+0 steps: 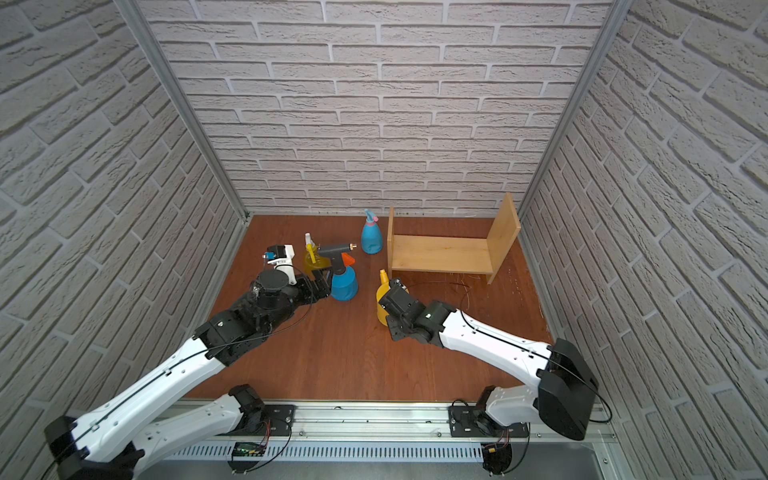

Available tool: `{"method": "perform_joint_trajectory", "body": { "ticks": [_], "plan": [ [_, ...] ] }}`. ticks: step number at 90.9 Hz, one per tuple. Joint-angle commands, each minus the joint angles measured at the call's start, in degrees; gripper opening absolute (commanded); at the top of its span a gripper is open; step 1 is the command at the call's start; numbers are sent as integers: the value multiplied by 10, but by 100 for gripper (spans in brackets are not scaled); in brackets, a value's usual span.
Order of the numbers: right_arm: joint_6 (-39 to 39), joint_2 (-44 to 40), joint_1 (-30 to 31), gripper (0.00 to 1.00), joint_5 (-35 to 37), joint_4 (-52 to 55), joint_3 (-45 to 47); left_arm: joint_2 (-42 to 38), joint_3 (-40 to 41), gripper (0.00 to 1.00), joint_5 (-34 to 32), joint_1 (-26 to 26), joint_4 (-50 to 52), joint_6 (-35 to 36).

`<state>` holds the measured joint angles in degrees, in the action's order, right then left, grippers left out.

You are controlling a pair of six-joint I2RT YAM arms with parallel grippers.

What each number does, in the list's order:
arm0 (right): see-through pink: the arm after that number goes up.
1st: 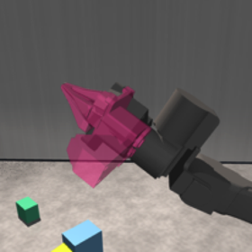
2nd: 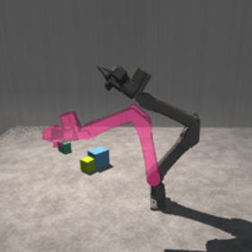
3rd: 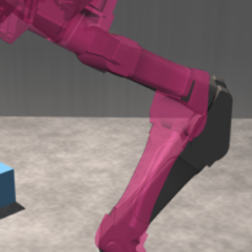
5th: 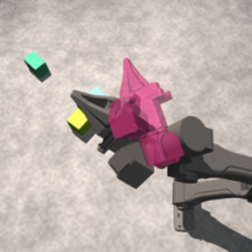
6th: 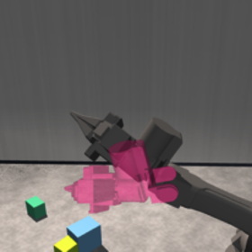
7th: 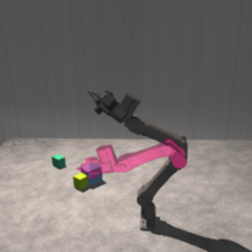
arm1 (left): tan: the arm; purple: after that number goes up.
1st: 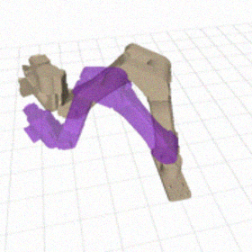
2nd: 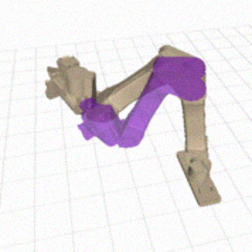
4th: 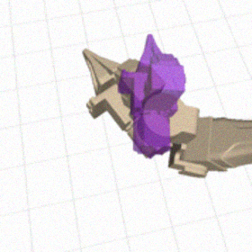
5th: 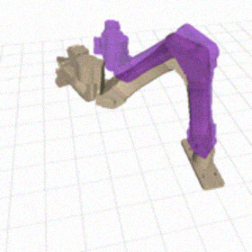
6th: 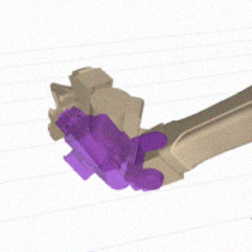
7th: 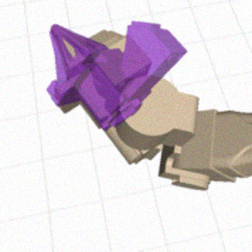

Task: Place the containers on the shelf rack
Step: 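Pick up a container from the center of the board, then place the container on the shelf.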

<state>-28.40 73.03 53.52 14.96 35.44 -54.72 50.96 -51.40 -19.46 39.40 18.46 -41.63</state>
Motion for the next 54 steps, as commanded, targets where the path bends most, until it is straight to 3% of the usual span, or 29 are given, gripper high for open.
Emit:
{"method": "perform_joint_trajectory", "body": {
  "ticks": [1,17,30,43,54],
  "plan": [
    [17,-74,-11,3,12,52,-5,-25,9,98,-33,3,-19,7],
    [32,-165,-57,3,7,119,-26,-36,13,98,-52,4,-29,14],
    [66,-195,-159,3,-30,148,-64,-32,15,98,-54,4,-37,13],
    [113,-150,-277,3,-102,134,-113,-19,15,98,-47,3,-46,8],
    [133,-70,-341,3,-127,103,-163,-12,17,98,-25,3,-50,0]
  ]
}}
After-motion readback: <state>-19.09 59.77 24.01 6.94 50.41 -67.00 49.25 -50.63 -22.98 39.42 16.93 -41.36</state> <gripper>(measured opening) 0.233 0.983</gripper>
